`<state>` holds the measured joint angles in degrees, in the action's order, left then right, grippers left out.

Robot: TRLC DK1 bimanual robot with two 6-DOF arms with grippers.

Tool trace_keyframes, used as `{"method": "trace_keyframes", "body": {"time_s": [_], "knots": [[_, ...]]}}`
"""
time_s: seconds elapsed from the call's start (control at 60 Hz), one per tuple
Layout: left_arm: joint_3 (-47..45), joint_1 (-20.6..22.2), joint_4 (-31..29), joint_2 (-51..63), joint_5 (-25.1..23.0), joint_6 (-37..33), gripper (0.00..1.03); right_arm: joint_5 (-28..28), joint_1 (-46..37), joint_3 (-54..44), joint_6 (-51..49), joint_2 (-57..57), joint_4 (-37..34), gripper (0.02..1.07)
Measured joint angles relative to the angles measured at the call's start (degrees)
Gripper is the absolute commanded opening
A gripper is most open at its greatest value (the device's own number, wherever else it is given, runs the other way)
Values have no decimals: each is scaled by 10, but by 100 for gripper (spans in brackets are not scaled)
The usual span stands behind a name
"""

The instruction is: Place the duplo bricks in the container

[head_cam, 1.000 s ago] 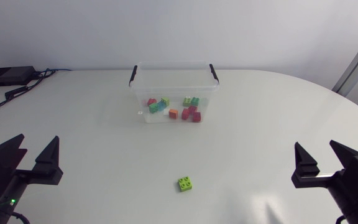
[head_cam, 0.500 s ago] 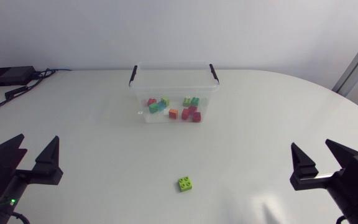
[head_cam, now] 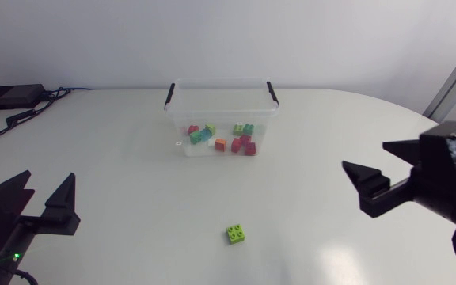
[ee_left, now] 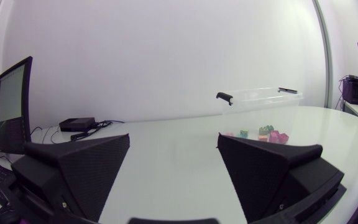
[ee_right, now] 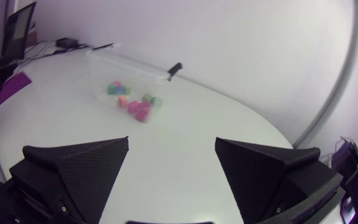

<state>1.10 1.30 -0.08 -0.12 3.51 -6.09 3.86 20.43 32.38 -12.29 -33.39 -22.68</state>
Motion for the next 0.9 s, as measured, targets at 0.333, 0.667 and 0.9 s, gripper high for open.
{"method": "trace_keyframes", "body": {"time_s": [0.333, 0.667, 0.9], "knots": [[0, 0, 0, 0, 0, -2, 99, -63, 163, 118, -178, -212, -126, 102], [0, 0, 0, 0, 0, -4, 99, -103, 191, 199, -355, -417, -153, 102], [0, -1, 0, 0, 0, -4, 99, -139, 227, 209, -414, -529, -148, 102]]}}
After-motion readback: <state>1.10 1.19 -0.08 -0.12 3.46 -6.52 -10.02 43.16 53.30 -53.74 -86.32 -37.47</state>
